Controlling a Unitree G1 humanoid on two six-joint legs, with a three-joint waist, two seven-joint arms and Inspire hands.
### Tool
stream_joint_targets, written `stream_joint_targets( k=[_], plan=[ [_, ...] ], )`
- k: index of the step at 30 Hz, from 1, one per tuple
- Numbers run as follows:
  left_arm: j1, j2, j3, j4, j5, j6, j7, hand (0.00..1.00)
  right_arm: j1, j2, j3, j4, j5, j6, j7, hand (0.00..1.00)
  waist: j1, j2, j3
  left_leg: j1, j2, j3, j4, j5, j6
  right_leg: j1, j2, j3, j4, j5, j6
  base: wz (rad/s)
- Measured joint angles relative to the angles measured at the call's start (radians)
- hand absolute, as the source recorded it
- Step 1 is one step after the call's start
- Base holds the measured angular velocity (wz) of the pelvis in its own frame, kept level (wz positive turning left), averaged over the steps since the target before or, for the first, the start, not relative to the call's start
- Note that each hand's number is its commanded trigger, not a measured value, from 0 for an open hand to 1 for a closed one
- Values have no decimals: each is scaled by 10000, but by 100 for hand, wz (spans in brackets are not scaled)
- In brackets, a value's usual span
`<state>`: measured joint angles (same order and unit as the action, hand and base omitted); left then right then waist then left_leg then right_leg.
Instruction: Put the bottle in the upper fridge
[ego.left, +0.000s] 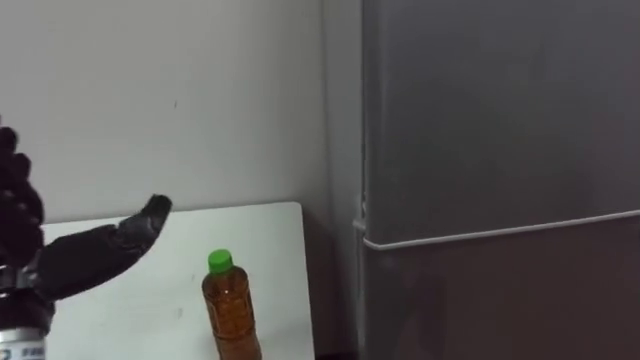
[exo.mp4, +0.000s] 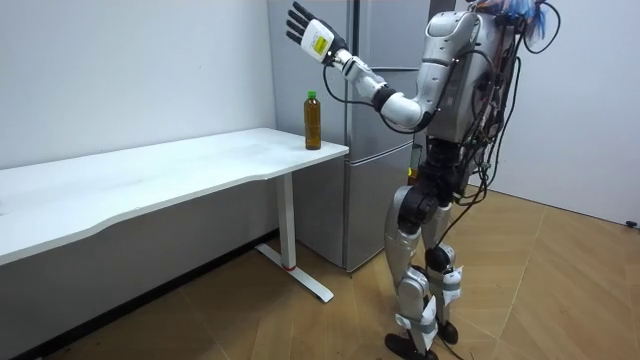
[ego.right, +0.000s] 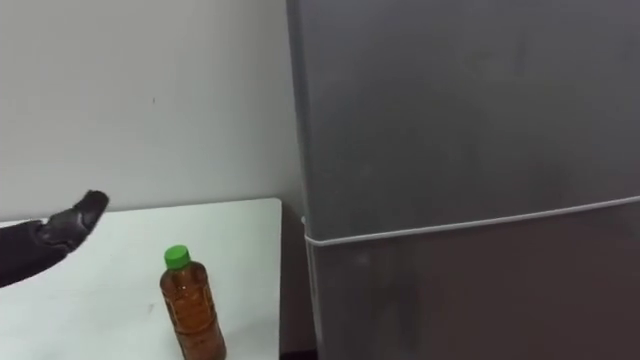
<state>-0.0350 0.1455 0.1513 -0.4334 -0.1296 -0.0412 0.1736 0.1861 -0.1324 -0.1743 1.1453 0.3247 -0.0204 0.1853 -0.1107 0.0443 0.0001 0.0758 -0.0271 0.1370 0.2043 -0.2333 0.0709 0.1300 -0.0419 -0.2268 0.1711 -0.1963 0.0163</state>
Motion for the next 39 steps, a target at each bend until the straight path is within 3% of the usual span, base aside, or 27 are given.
stream_joint_targets(
  k=[8,16,23,27,29,39],
  plan=[
    [-533,-145,-1257,0,-206,480,-1902,0,-327,-53,329,331,196,9,247,0,-334,-75,16,-55,6,179,2,2,5,-86,3,282,-2,18,8,-6],
    [-635,-192,-2158,19,-177,736,-2713,0,-646,-70,550,449,247,140,353,0,-744,-45,6,-175,7,127,23,-10,21,-134,0,301,-5,24,15,3],
    [-880,-208,-2766,240,-407,888,-3881,0,-831,-113,811,493,244,230,358,0,-806,48,24,-162,12,138,13,-10,20,-149,12,317,-3,28,13,0],
    [-880,-206,-2904,549,-594,901,-4194,0,-890,-125,1036,491,250,230,364,0,-808,47,25,-132,19,162,13,-9,20,-138,12,316,5,28,13,0],
    [-880,-201,-2977,770,-744,1069,-4283,0,-912,-136,1149,491,296,233,366,0,-799,41,29,-125,18,164,13,-9,20,-137,12,323,-1,28,13,0],
    [-880,-189,-3213,879,-920,1074,-4221,0,-909,-233,1539,454,633,222,360,0,-803,66,68,-116,19,149,5,-6,18,-87,18,322,-13,28,12,0]
  ],
)
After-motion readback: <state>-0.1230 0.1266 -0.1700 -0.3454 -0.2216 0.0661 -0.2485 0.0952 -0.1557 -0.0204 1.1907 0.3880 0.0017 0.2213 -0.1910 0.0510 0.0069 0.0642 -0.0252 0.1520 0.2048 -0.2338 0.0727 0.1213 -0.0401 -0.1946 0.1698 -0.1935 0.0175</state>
